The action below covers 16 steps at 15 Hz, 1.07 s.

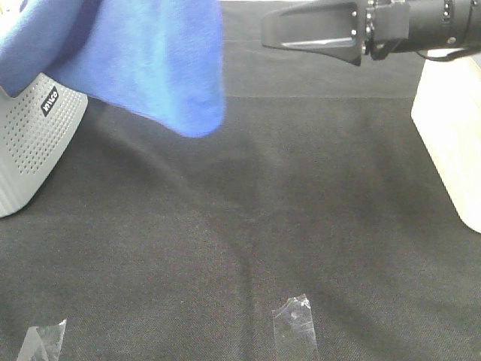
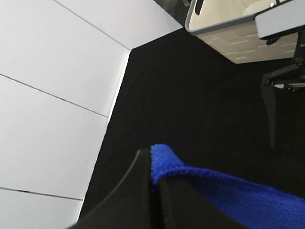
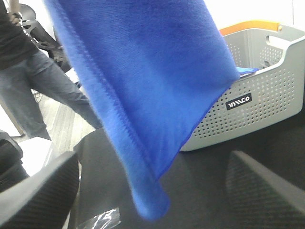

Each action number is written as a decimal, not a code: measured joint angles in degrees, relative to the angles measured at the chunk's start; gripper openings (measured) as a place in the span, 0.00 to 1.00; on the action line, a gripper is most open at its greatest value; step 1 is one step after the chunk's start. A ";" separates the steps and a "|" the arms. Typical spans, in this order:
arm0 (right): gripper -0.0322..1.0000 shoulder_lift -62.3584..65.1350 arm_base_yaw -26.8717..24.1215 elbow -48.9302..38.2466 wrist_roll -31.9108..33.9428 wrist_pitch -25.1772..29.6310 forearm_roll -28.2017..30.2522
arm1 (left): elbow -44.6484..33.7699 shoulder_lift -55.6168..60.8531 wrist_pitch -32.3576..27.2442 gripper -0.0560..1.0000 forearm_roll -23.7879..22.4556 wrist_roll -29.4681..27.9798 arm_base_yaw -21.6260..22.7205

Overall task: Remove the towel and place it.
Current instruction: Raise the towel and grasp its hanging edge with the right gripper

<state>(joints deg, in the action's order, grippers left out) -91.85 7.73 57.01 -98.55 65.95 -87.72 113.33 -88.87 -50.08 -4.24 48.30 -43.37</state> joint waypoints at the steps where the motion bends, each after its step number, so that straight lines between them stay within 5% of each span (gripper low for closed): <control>1: 0.83 -0.46 0.00 0.80 -0.06 0.06 -0.06 | 0.00 0.00 1.26 0.05 0.34 0.80 0.00; 6: 0.83 -4.58 1.26 3.21 0.40 -0.29 -0.80 | 0.00 0.00 3.67 0.05 1.20 1.20 0.00; 9: 0.83 -4.76 9.91 3.27 0.57 -2.46 5.10 | 0.00 -1.26 3.72 0.05 1.20 1.20 0.00; 12: 0.83 -4.76 10.43 3.27 2.41 -7.16 8.54 | 0.00 -1.55 3.72 0.05 0.69 1.20 0.00; 14: 0.74 -4.76 10.43 3.27 2.69 -9.34 10.49 | 0.00 -1.55 3.72 0.05 -0.52 1.26 0.00; 16: 0.52 -4.76 10.43 3.27 4.87 -11.06 10.77 | 0.00 -1.55 3.72 0.05 -1.49 1.26 0.00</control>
<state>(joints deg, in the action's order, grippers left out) -96.60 18.16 60.28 -93.68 54.89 -76.95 113.33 -90.41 -46.35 -5.73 49.56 -43.37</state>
